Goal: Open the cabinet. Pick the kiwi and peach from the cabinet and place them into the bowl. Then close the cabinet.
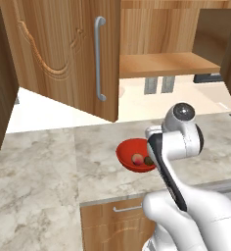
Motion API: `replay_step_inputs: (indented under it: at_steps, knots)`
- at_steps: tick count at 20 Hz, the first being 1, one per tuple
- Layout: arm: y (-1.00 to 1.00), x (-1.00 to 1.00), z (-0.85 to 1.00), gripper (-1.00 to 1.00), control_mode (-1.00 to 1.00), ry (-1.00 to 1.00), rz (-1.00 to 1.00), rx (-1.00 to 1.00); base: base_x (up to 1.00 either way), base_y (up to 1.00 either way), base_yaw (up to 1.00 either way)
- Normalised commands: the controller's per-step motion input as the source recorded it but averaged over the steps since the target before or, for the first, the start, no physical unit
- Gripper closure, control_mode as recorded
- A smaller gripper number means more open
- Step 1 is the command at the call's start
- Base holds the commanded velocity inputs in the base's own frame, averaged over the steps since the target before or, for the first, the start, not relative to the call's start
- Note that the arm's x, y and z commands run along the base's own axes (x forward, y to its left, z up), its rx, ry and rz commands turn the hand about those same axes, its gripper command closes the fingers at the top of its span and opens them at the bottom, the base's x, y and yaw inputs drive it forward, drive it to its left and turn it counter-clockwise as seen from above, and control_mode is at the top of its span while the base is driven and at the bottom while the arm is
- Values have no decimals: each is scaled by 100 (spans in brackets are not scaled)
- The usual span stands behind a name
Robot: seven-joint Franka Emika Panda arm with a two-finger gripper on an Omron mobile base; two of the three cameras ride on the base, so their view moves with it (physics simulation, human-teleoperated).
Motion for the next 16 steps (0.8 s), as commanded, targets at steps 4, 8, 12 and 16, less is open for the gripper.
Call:
replay_step_inputs:
  at_steps: [4,8,12,16]
  knots:
    - [-8,-47,57,-100,-100,0,0,3,0,0,0]
    - [-13,-58,49,-100,-100,2,0,2,0,0,0]
    - [-7,-63,41,-100,-100,2,0,1,0,0,0]
    - [-4,-65,37,-100,-100,0,-1,1,0,0,0]
